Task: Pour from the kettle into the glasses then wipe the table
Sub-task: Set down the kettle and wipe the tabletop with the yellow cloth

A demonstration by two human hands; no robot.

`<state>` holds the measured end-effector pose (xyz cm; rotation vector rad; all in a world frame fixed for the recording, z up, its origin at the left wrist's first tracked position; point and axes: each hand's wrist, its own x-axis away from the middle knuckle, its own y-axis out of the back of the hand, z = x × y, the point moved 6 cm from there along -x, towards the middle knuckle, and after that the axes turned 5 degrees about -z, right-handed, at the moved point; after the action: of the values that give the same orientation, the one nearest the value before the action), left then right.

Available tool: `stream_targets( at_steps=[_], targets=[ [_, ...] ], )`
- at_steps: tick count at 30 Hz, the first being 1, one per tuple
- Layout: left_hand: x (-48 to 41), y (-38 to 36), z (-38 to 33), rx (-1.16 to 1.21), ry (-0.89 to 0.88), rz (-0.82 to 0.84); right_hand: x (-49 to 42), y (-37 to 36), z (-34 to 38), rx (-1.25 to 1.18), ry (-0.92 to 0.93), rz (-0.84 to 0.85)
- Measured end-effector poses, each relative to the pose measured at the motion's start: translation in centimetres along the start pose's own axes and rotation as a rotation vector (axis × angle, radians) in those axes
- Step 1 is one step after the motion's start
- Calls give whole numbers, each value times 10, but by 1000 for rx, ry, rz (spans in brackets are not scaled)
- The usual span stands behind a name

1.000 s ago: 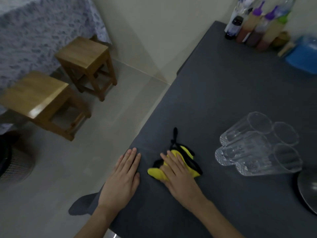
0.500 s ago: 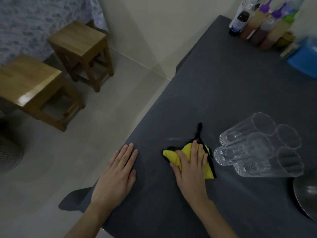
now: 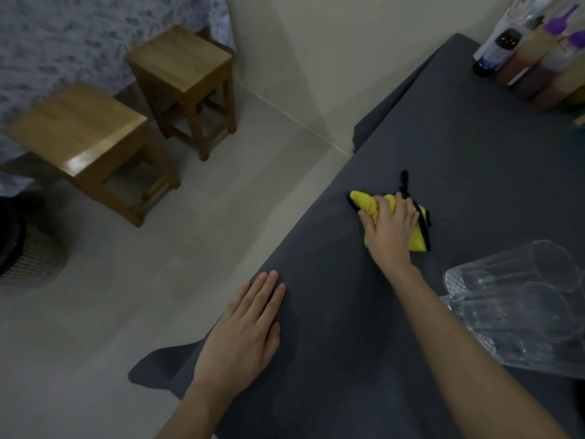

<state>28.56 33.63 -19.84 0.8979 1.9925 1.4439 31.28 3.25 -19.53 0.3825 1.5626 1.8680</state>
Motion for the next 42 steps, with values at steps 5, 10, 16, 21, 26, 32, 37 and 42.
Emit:
stream_targets(
  at_steps=[5, 10, 16, 21, 26, 32, 37, 42],
  targets=[
    [0, 1, 0, -12, 6, 4, -16, -6, 15, -7, -59, -30],
    [1, 1, -1, -28, -4, 23, 23, -9, 77, -139, 113, -58],
    [0, 0, -1, -33, -17, 34, 99, -4, 107, -202, 375, 28],
    [0, 0, -1, -23, -42, 27, 167, 24, 83, -222, 542, 109],
    [1, -3, 1, -20, -23, 31, 228, 48, 25, -171, 652, 118],
    [1, -2, 1, -20, -20, 26, 245, 55, -38, -51, 440, 81],
    [0, -2, 1, -28, -16, 23, 207, 44, -13, -28, 165, 40],
    [0, 1, -1, -29, -17, 20, 151, 21, 19, -43, 164, 39]
  ],
)
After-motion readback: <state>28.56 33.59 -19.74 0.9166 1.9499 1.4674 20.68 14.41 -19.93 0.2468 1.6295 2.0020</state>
